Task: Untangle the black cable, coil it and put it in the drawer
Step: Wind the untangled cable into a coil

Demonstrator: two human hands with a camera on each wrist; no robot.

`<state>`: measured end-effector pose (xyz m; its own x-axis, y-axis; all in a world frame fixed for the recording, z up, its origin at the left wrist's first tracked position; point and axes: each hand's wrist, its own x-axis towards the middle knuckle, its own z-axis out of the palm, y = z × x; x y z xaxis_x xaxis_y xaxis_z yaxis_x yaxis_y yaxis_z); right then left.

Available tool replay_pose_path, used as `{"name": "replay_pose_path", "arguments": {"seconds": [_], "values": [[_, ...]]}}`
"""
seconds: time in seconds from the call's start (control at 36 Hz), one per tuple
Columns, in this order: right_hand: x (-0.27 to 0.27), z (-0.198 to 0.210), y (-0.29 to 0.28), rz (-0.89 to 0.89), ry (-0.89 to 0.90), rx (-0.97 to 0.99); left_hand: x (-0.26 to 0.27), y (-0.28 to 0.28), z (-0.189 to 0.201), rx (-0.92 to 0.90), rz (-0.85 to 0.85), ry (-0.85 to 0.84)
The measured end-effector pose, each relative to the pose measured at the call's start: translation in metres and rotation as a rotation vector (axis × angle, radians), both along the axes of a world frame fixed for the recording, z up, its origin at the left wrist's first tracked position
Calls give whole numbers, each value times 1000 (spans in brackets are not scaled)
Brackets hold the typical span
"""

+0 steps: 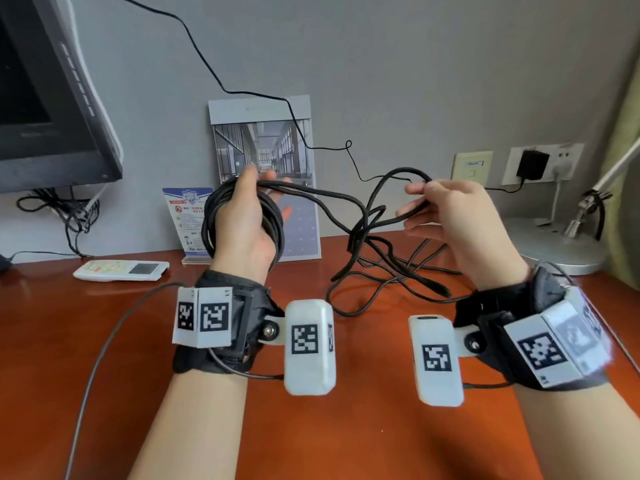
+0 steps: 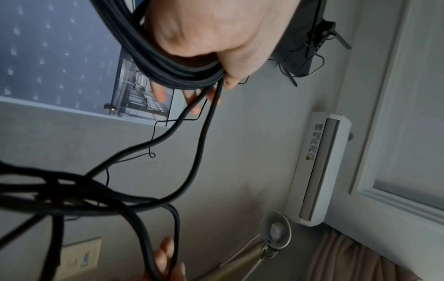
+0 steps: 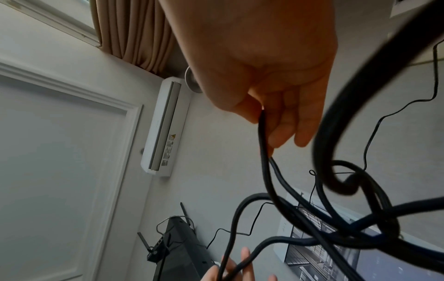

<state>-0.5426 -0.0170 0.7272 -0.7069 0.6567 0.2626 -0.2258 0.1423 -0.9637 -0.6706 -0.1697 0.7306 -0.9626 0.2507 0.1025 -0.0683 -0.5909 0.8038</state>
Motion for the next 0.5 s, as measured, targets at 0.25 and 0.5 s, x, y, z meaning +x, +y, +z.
{"name": "replay_pose_path", "arguments": {"seconds": [0.25,0.5], "values": [[-2,-5,-30,71,30,557,24,21,-8,-177,-114,131],[-17,-16,-37,272,79,524,46,38,-13,-103,-326,-33]]}}
